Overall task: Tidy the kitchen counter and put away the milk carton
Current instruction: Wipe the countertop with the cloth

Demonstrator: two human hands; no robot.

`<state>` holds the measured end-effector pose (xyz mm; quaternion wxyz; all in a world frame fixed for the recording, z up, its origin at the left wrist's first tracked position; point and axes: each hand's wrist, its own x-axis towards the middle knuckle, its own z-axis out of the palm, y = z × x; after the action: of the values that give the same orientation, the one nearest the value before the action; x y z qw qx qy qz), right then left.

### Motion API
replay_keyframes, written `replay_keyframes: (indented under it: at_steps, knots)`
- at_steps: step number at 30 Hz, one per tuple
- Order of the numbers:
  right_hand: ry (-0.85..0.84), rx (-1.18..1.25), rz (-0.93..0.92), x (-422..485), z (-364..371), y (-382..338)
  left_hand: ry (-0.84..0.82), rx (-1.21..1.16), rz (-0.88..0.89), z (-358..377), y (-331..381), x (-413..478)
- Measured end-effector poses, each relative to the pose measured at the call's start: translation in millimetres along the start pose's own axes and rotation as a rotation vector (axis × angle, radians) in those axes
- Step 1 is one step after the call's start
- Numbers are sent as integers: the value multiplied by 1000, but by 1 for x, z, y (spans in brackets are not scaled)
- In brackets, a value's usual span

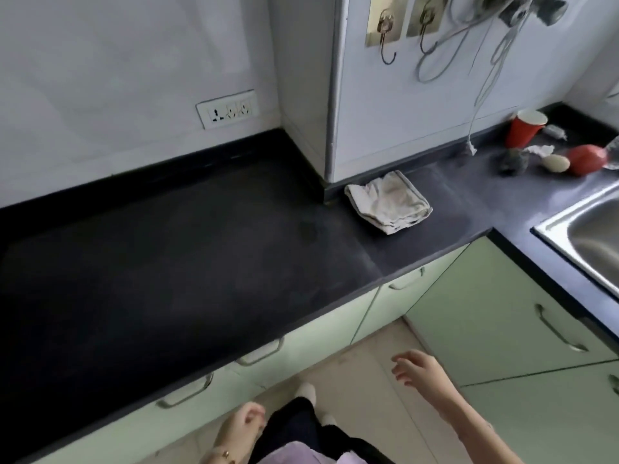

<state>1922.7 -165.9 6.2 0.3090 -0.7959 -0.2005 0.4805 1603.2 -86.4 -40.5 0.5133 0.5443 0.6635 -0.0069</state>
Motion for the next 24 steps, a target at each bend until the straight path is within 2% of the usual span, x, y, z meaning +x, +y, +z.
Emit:
replay_keyframes:
  at_steps: [3,6,9,11,14,17,20,24]
  knots:
    - [44,44,-122,12,-12,-47,-51,-8,264,-22,94,15]
    - [112,100,-191,30,-22,-80,-12,-65,417,-44,162,41]
    - [180,147,-252,46,-29,-109,229,102,584,-71,203,68]
    - [238,155,-311,58,-33,-132,353,345,646,-81,212,90]
    - [380,52,-393,77,-36,-164,317,695,571,-87,207,114]
    - [478,-197,-447,102,-38,-187,256,770,488,-82,195,123]
    - [420,-457,-448,125,-39,-201,274,770,498,-80,193,125]
    - [288,-634,-421,149,-32,-206,284,760,506,-80,193,129]
